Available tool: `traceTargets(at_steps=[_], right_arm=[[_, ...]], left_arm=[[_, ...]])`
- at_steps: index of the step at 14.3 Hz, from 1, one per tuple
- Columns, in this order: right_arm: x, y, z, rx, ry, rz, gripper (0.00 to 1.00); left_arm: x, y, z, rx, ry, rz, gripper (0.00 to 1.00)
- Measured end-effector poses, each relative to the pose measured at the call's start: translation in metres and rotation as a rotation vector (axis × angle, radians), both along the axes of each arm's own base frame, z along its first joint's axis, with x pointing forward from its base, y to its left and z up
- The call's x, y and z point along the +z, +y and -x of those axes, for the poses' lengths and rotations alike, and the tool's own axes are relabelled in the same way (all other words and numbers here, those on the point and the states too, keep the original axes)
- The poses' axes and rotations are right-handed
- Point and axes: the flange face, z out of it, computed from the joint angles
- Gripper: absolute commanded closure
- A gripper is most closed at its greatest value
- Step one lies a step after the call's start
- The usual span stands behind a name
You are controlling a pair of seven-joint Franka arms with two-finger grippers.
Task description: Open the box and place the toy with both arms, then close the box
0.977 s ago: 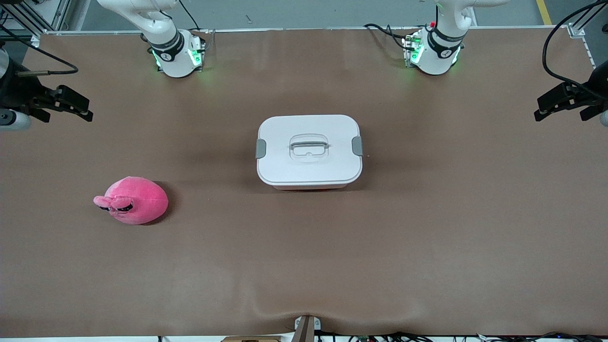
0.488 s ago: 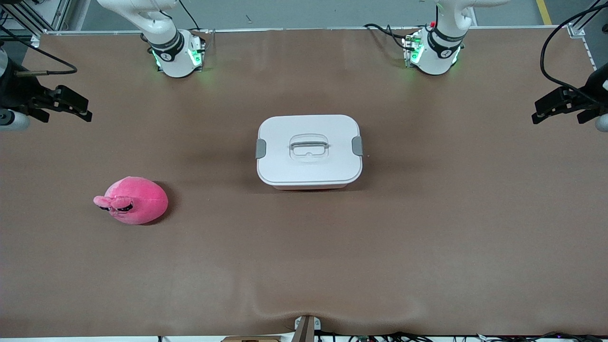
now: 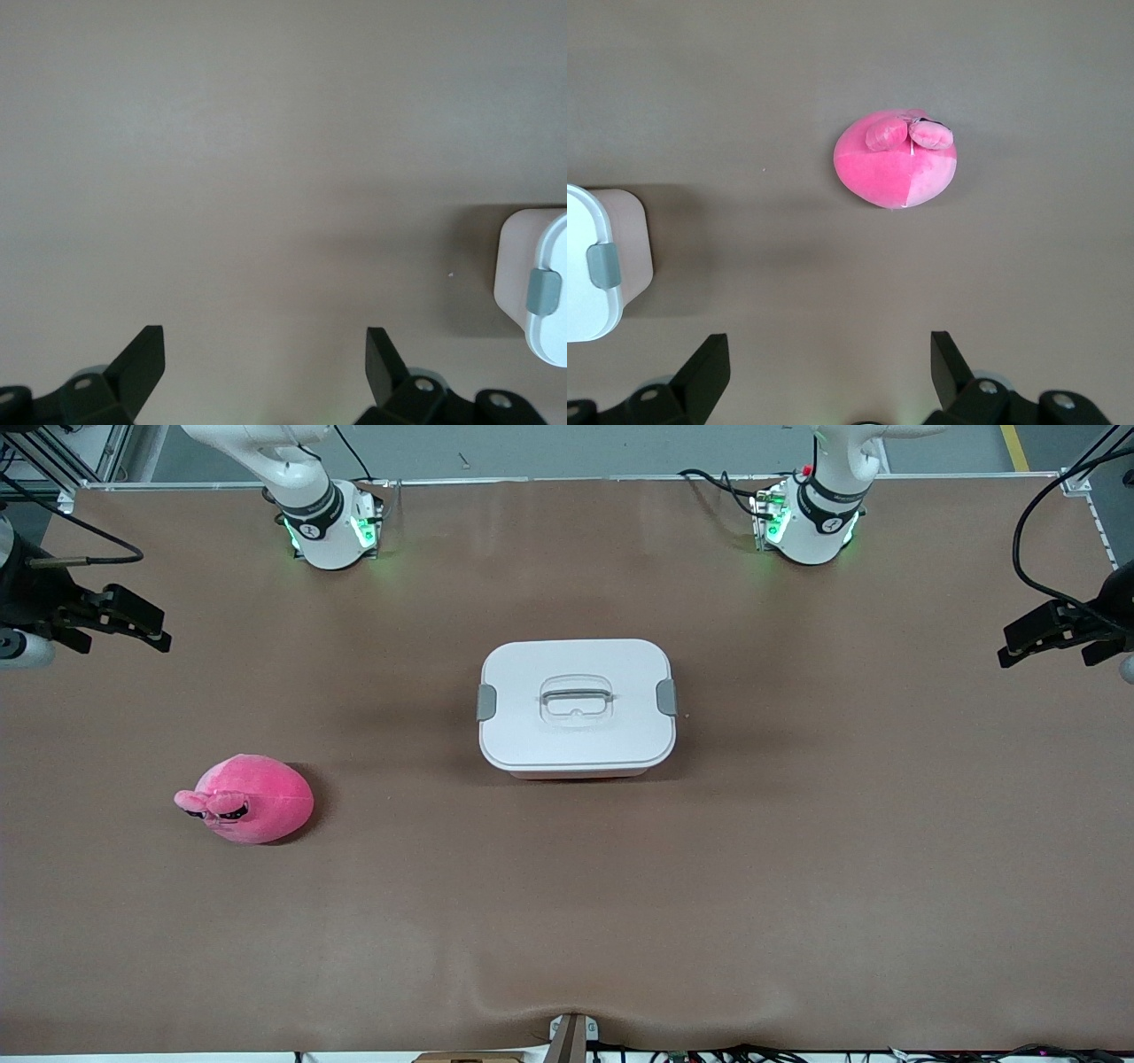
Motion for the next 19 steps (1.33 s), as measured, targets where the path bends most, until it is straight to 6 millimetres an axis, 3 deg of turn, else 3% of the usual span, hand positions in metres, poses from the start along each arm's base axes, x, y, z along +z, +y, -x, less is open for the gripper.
traceTargets(at_steps=[6,10,19], right_arm=[[0.001,-0.001,-0.001,-0.002,-0.011,0.0,0.0],[0.001,-0.001,-0.002,-0.002,-0.019,-0.001,0.0],[0.001,-0.001,-0.002,-0.001,-0.019,-0.001,0.0]], left_arm=[[-0.003,0.011,-0.011,0.02,-0.041,-0.002,0.0],[-0.022,0.016,-0.021,0.03,-0.013,-0.004,0.0],[-0.024,-0.002,-0.024,0.279,-0.014,-0.008,0.0]])
